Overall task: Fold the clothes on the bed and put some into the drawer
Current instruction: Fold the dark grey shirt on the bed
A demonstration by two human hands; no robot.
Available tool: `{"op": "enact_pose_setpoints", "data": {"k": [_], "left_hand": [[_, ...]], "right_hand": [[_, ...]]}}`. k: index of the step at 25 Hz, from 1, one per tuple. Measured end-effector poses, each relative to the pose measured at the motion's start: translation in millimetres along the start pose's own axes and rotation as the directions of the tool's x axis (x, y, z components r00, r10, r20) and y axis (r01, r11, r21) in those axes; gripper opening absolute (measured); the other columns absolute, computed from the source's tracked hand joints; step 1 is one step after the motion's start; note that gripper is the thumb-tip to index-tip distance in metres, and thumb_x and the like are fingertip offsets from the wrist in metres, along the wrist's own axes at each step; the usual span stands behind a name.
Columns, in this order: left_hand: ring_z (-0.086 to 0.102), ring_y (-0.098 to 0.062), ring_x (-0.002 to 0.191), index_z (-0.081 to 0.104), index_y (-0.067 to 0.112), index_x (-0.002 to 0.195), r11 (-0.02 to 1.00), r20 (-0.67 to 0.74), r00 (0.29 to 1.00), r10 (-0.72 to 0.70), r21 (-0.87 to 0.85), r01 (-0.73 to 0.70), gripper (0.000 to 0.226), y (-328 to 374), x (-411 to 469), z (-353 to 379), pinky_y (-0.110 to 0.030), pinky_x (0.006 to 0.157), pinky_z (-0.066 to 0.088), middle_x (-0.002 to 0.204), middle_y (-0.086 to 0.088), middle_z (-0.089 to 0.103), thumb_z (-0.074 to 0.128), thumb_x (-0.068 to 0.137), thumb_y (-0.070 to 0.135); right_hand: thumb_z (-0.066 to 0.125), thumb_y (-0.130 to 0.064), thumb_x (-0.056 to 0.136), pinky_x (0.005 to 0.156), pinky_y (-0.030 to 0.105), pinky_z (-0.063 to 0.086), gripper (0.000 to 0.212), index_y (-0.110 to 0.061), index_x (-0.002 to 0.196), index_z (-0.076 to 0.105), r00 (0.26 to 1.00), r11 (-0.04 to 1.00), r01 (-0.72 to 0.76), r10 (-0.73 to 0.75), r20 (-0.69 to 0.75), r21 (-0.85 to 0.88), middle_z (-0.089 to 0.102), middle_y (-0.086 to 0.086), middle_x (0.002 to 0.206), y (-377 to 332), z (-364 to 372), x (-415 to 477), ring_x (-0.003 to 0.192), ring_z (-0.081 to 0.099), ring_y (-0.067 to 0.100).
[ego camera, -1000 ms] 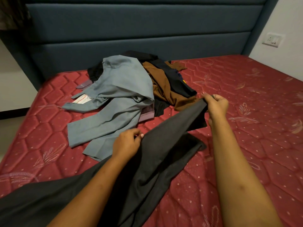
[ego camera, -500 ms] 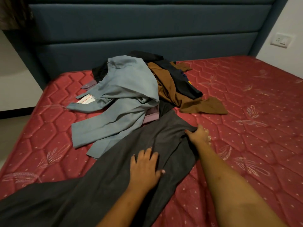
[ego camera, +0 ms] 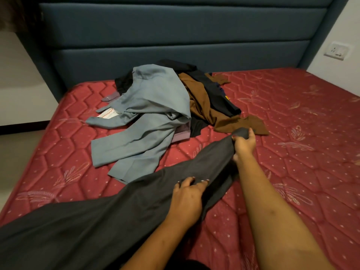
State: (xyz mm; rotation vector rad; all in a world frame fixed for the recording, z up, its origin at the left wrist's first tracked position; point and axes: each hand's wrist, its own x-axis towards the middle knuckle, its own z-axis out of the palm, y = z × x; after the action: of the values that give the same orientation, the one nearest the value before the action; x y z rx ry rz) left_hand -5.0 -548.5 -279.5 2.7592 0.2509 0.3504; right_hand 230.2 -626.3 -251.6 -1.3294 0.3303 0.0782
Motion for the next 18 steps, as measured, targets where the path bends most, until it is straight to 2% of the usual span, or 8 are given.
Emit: {"op": "enact_pose_setpoints", "data": {"k": [4,7,10,11,13,15,16,18], "left_hand": [[0.043,-0.017,0.132,0.047,0.027,0.141,0.885,0.251,0.968,-0.025,-0.444,0.138,0.054,16.8,-18.3,-12.1,-0.040,0.112,0.033,0.136,-0.006,0.055,0.038,0.092,0.006],[0.042,0.009,0.124,0.046,0.011,0.141,0.655,0.240,0.971,0.022,-0.737,0.167,0.046,11.0,-39.4,-32.4,-0.008,0.107,0.028,0.139,0.006,0.048,0.043,0.097,-0.003],[0.058,0.016,0.097,0.048,0.013,0.135,0.441,0.375,0.927,-0.024,-0.828,0.346,0.040,-1.9,-57.0,-40.9,-0.008,0.090,0.041,0.122,0.005,0.058,0.044,0.099,-0.002],[0.061,0.014,0.087,0.055,0.013,0.127,0.404,0.381,0.919,-0.101,-0.829,0.388,0.034,-11.8,-65.4,-43.8,-0.009,0.081,0.045,0.112,0.006,0.063,0.045,0.098,-0.002],[0.063,0.010,0.077,0.064,0.011,0.109,0.435,0.244,0.905,-0.348,-0.813,0.387,0.028,-40.1,-81.7,-45.5,-0.015,0.075,0.049,0.096,0.007,0.067,0.048,0.094,-0.005],[0.066,-0.004,0.084,0.067,0.015,0.097,0.519,0.073,0.814,-0.577,-0.736,0.434,0.029,-77.9,-97.5,-45.6,-0.027,0.082,0.052,0.092,0.000,0.070,0.053,0.087,-0.008],[0.067,-0.013,0.090,0.067,0.016,0.097,0.566,0.001,0.768,-0.640,-0.676,0.472,0.028,-94.5,-103.6,-47.3,-0.029,0.087,0.051,0.095,-0.001,0.071,0.058,0.083,-0.007],[0.062,-0.021,0.102,0.067,0.020,0.102,0.681,-0.069,0.771,-0.634,-0.523,0.513,0.032,-113.6,-106.0,-49.2,-0.035,0.094,0.049,0.107,0.000,0.069,0.068,0.076,0.001]], "right_hand": [[0.036,-0.026,0.103,0.064,0.023,0.049,0.040,-0.014,0.140,0.046,0.993,0.949,-0.117,0.111,0.039,0.291,0.055,-0.003,0.096,-18.5,-7.9,-25.4,0.082,0.058,0.013],[0.029,0.005,0.093,0.074,0.029,0.055,0.045,-0.024,0.106,0.061,0.999,0.881,-0.039,0.026,0.034,0.472,0.064,0.000,0.093,-37.0,-12.4,-53.0,0.082,0.064,0.019],[0.044,-0.006,0.092,0.084,0.035,0.055,0.027,-0.017,0.085,0.068,0.972,0.892,0.043,0.068,-0.227,0.450,0.071,0.001,0.074,-19.5,-33.5,-60.8,0.081,0.067,0.026],[0.049,-0.013,0.093,0.083,0.034,0.055,0.027,-0.014,0.074,0.068,0.931,0.950,0.061,0.056,-0.361,0.305,0.069,0.003,0.070,-3.7,-47.6,-59.4,0.081,0.066,0.029],[0.051,-0.016,0.094,0.075,0.026,0.050,0.033,-0.016,0.064,0.065,0.872,0.994,-0.018,0.070,-0.485,0.112,0.060,0.002,0.075,5.2,-81.3,-73.8,0.080,0.060,0.026],[0.052,-0.013,0.092,0.080,0.029,0.043,0.019,-0.023,0.107,0.057,0.931,0.994,-0.105,0.085,-0.356,-0.038,0.051,0.006,0.100,12.5,-100.7,-89.2,0.095,0.049,0.022],[0.051,-0.013,0.092,0.088,0.035,0.040,0.043,-0.021,0.134,0.044,0.950,0.978,-0.178,0.143,-0.276,-0.108,0.047,0.009,0.117,18.1,-94.1,-85.6,0.108,0.047,0.023],[0.052,-0.015,0.090,0.105,0.045,0.037,0.068,-0.022,0.150,0.021,0.950,0.948,-0.229,0.167,-0.264,-0.221,0.031,0.017,0.147,28.8,-79.7,-80.8,0.131,0.037,0.035]]}}
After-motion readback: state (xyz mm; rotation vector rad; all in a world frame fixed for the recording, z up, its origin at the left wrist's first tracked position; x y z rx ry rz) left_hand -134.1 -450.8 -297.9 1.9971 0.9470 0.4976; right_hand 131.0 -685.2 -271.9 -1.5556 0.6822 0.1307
